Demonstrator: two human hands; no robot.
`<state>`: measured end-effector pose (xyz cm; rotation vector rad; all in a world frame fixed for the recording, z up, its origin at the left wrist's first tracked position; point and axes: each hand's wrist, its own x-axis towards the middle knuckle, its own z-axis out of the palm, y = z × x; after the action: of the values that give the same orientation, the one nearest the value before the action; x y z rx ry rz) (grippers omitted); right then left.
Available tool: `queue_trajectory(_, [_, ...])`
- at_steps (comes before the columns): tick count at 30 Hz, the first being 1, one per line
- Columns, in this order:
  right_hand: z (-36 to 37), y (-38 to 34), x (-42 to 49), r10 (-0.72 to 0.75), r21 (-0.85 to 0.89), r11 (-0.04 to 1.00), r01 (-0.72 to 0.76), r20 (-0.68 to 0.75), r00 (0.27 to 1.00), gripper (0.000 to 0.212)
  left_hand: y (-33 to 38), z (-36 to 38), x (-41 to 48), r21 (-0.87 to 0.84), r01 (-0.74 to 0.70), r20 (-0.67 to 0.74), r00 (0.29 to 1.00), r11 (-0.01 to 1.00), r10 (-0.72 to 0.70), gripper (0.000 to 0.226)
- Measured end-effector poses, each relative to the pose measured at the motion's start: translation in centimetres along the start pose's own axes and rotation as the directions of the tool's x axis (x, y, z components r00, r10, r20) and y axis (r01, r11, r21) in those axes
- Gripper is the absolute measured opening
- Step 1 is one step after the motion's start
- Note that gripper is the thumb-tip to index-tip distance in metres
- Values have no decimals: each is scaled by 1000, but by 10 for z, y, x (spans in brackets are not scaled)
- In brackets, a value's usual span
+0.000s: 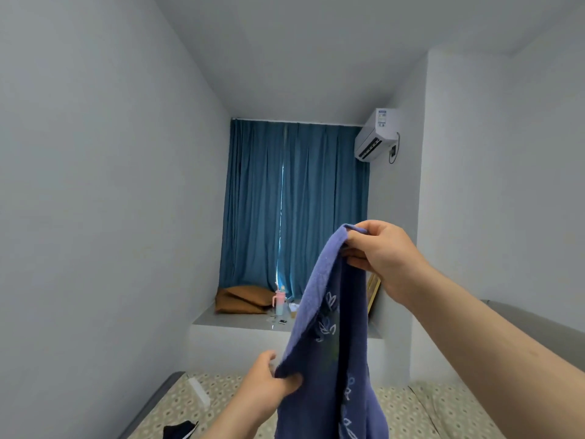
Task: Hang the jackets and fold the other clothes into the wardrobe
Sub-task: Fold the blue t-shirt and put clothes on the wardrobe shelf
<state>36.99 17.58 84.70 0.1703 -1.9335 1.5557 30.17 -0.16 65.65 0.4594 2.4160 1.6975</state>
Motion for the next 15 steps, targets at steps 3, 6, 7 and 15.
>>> queue_trajectory(3, [-10,-3,3,-10,-32,999,8,-64,998,19,2,1,7,32,-36,14,999,999,35,28])
queue_trajectory(6, [-18,-3,7,-27,-163,987,0,-166,986,26,8,2,15,23,-92,-25,995,995,93,31])
queue_trajectory(7, [-20,-2,8,-37,-196,981,-2,-192,981,28,11,-1,16,-23,-90,-61,994,996,89,34])
queue_trajectory(15, [-46,19,21,71,-168,978,-121,-275,959,32,42,-68,17,-399,-128,-99,990,908,97,43])
